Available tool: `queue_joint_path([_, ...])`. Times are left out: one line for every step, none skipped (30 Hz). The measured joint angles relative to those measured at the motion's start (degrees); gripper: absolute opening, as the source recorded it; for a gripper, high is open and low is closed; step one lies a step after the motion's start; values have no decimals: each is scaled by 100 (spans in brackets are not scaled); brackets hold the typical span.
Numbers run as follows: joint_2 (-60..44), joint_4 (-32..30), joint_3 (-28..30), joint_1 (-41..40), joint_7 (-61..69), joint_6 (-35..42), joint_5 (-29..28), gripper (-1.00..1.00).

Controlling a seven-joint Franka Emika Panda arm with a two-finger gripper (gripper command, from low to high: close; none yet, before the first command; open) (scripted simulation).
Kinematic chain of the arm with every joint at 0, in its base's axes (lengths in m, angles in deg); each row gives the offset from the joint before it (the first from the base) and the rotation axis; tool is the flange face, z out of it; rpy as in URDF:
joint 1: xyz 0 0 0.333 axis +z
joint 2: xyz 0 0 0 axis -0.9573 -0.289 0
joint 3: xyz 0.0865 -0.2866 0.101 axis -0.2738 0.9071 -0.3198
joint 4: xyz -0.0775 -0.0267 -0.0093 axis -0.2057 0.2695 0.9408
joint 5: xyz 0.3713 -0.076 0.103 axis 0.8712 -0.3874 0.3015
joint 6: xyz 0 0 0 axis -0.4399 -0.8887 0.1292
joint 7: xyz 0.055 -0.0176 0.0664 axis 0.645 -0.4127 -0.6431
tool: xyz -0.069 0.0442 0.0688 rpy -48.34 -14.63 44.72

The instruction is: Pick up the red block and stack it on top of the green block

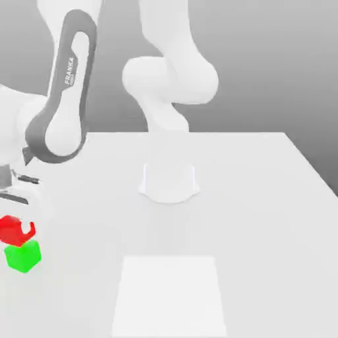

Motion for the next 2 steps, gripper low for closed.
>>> queue_joint_path([0,0,0,0,0,0,0,100])
queue_joint_path([0,0,0,0,0,0,0,100])
